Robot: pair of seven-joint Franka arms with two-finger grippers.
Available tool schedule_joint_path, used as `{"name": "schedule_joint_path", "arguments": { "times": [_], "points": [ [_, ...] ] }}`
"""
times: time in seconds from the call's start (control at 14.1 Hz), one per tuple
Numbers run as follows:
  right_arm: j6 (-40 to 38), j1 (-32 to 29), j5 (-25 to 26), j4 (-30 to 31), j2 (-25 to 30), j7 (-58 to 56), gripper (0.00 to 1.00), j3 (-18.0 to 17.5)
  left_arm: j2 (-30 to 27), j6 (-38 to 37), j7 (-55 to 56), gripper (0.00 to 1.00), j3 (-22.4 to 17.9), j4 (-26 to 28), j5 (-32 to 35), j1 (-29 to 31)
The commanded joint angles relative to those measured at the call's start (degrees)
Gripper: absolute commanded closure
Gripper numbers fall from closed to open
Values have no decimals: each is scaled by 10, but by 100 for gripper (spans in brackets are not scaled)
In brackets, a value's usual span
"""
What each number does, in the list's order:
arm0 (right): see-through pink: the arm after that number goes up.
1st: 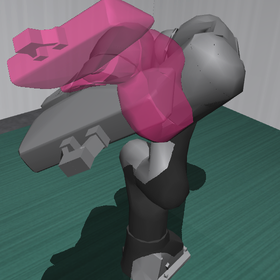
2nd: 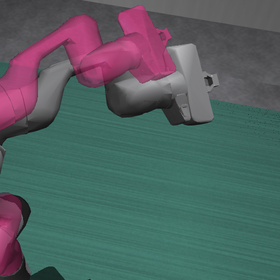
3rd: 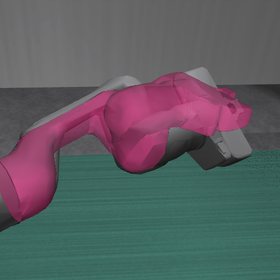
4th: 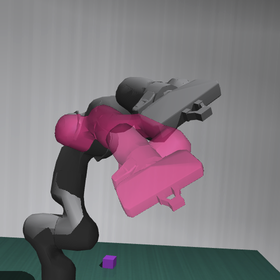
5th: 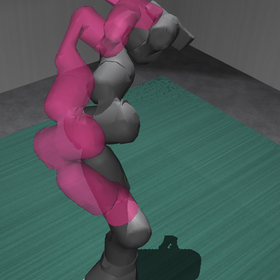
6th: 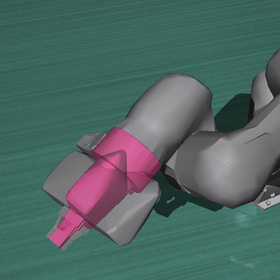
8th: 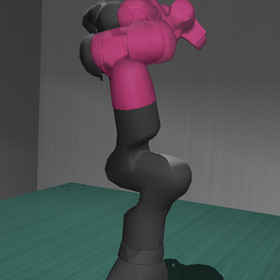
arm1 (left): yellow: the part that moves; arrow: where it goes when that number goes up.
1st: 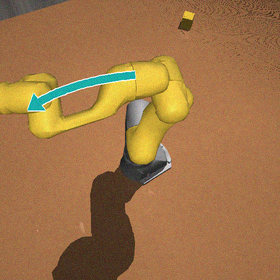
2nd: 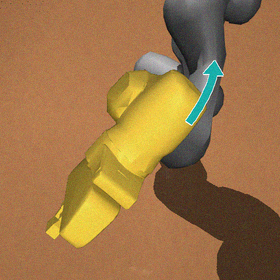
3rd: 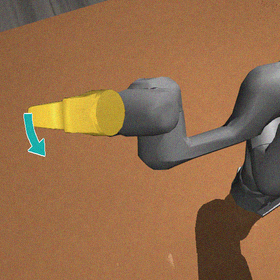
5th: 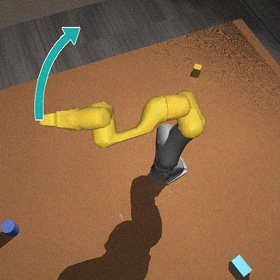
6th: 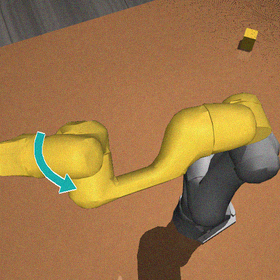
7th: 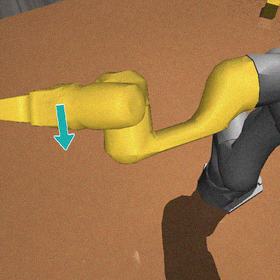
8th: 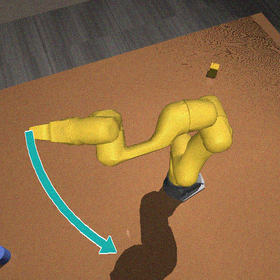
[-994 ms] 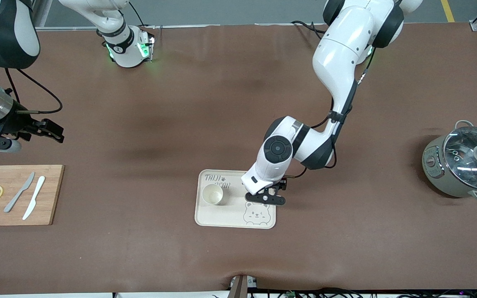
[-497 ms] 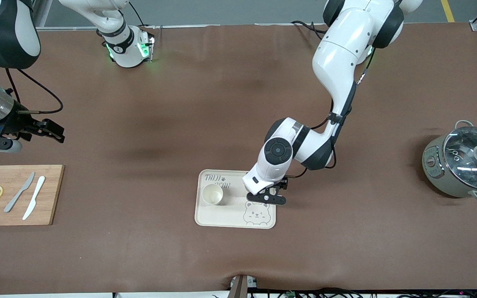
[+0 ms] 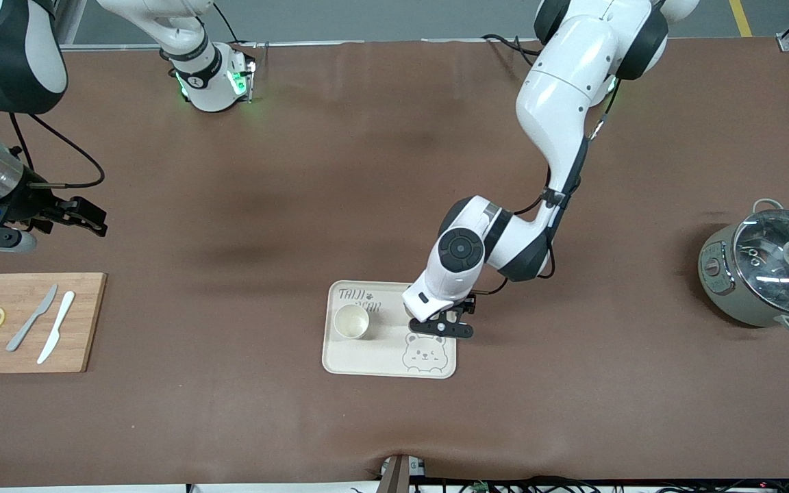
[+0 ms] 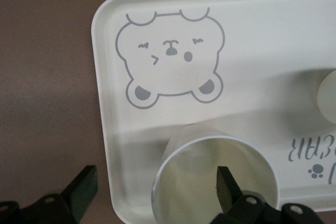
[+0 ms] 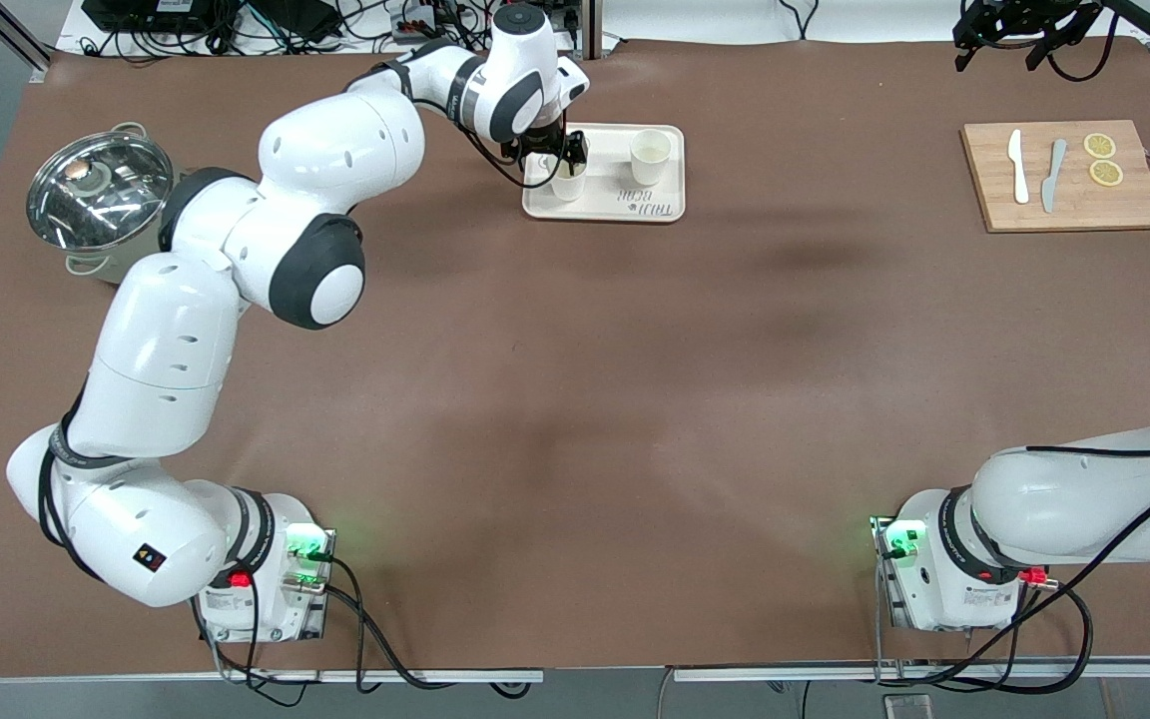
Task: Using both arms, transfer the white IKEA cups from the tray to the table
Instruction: 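Close the left gripper on the rim of the white cup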
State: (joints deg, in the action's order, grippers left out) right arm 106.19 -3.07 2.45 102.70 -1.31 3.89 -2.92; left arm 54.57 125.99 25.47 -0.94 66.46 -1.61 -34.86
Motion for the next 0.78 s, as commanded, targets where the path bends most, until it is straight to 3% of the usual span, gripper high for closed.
{"name": "schedule_joint_path", "arguments": {
  "times": [0.0, 0.07, 0.14, 0.21, 0.43, 0.71],
  "points": [
    [0, 3, -12, -8, -4, 1, 0, 2, -1, 8, -1, 6, -6, 2, -2, -3],
    [0, 3, -12, -8, -4, 1, 0, 2, -1, 8, 2, 30, -6, 2, -2, -3],
    [1, 3, -12, -8, -4, 1, 0, 2, -1, 8, 4, 65, -5, 2, -2, -3],
    [1, 3, -12, -8, -4, 1, 0, 2, -2, 8, 1, 86, -5, 2, -2, -2],
    [1, 3, -12, -8, -4, 1, 0, 2, -2, 8, 2, 100, -5, 2, -3, -2],
    [1, 3, -12, -8, -6, 1, 0, 2, -3, 7, 16, 100, -5, 2, -3, -5]
  ]
}}
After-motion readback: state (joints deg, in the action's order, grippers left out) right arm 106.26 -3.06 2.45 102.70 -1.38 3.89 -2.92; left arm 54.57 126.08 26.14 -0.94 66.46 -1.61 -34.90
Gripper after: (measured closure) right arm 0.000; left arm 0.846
